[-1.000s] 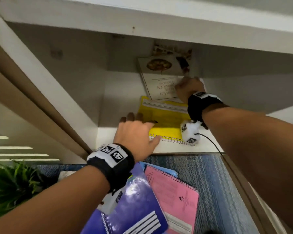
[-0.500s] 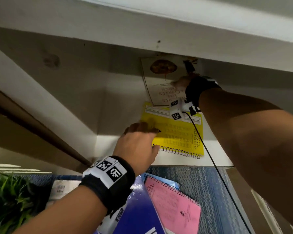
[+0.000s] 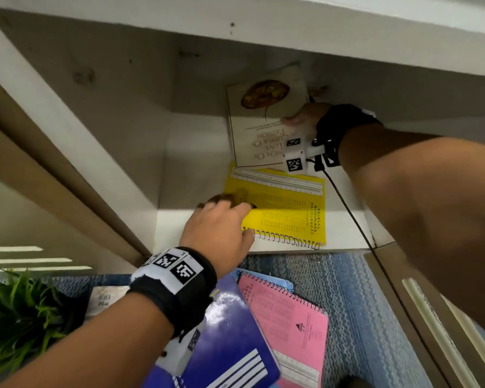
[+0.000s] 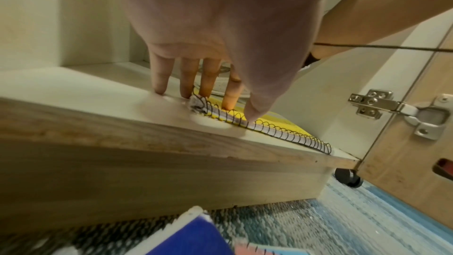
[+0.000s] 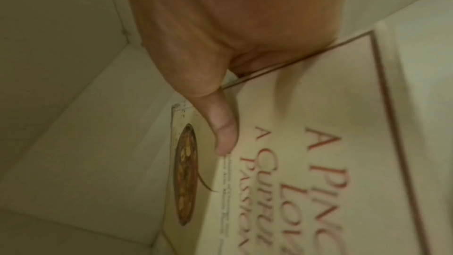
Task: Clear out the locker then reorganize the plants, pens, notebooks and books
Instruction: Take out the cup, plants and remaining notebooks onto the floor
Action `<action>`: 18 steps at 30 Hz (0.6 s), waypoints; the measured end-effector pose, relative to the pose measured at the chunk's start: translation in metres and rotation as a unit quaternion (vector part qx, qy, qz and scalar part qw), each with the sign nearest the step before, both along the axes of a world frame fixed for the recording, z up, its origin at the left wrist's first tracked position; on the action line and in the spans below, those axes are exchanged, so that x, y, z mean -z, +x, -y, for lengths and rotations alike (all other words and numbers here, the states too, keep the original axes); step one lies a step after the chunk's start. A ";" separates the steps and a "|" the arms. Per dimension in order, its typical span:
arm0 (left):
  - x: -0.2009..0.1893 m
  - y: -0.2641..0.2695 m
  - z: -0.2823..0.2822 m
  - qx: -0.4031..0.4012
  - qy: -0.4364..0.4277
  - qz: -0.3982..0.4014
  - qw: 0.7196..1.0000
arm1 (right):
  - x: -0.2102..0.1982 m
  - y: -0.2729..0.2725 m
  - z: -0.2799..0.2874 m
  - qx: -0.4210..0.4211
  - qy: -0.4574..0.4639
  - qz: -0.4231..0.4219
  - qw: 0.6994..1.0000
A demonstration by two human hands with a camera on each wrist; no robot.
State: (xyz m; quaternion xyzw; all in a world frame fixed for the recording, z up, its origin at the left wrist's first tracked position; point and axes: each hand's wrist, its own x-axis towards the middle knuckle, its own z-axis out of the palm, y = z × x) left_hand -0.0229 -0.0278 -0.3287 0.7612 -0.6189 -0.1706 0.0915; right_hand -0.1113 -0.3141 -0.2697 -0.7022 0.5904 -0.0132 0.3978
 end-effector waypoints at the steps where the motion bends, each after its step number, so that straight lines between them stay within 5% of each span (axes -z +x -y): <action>1: 0.001 0.000 -0.004 0.006 -0.007 0.009 1.000 | -0.005 -0.003 -0.003 -0.007 -0.013 -0.007 1.000; 6: 0.007 0.001 -0.030 0.048 -0.004 0.063 0.997 | -0.023 -0.014 -0.020 -0.059 0.011 -0.040 0.997; 18: 0.005 0.000 -0.073 0.047 0.061 0.147 0.986 | 0.031 -0.077 -0.071 0.025 0.215 0.089 0.972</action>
